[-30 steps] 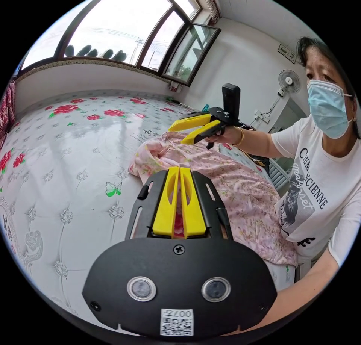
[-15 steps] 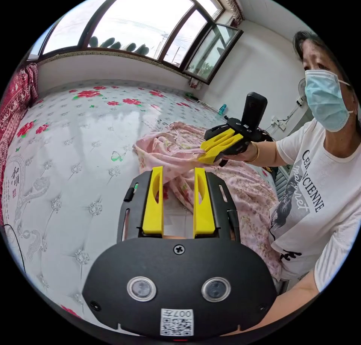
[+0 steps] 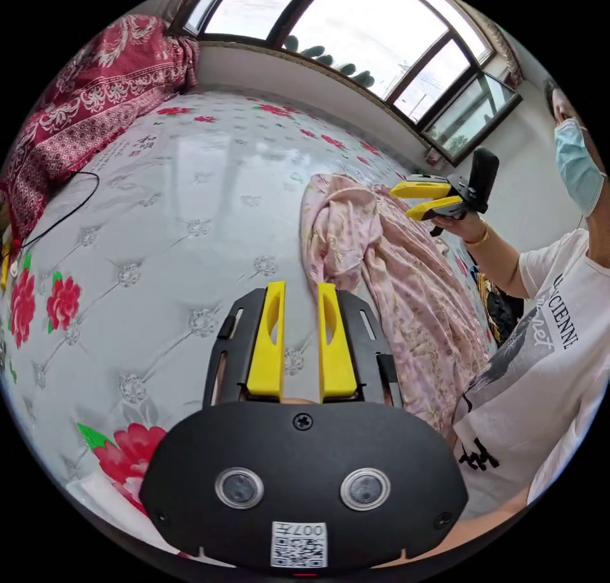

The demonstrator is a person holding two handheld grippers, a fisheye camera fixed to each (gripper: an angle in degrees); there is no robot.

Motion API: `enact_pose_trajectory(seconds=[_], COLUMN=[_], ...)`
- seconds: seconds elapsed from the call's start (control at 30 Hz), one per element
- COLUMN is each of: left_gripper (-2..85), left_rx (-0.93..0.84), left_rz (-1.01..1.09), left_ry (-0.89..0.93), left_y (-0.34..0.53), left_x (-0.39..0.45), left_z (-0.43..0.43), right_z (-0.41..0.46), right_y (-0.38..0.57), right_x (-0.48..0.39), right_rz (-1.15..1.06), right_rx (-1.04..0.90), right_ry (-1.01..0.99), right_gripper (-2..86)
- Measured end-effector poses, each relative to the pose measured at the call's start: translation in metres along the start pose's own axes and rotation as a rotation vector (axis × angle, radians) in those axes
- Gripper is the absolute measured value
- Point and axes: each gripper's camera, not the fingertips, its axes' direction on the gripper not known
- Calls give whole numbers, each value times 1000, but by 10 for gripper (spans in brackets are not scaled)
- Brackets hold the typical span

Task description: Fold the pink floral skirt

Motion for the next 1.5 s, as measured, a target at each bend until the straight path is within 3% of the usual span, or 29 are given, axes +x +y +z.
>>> enact_pose_trajectory(seconds=[0.13, 0.23, 0.33, 0.47, 0.57, 0.67, 0.8, 1.03, 1.27, 1.4, 1.5], left_gripper=[110, 128, 136, 137, 128, 37, -7, -9, 24, 84, 84], left_rx=[-14, -73, -168, -267, -396, -436, -440, -209, -254, -218, -158], left_rz=[109, 167, 177, 132, 197, 298, 455, 573, 508, 438, 408], left_ry=[24, 130, 163, 227, 106, -106, -296, -466, -623, -538, -686], left_y=[-83, -162, -225, -263, -263, -256, -260, -294, -295, -290, -255], left_x=[19, 42, 63, 86, 117, 148, 188, 255, 273, 261, 260], left_z=[23, 80, 149, 213, 249, 261, 267, 255, 307, 268, 219], right_z=[-39, -62, -69, -53, -14, -11, -3, -20, 44, 24, -15], right_y=[103, 177, 207, 197, 185, 175, 163, 142, 163, 166, 150], right_x=[124, 193, 224, 239, 240, 229, 207, 199, 221, 221, 198], right_rz=[374, 622, 716, 714, 646, 619, 504, 446, 483, 575, 612], right_rx=[-222, -338, -336, -236, -326, -297, -430, -582, -842, -761, -561], right_ry=[368, 451, 419, 300, 255, 297, 481, 924, 883, 939, 995], right_gripper=[100, 113, 115, 111, 91, 33, 5, 3, 50, 92, 101])
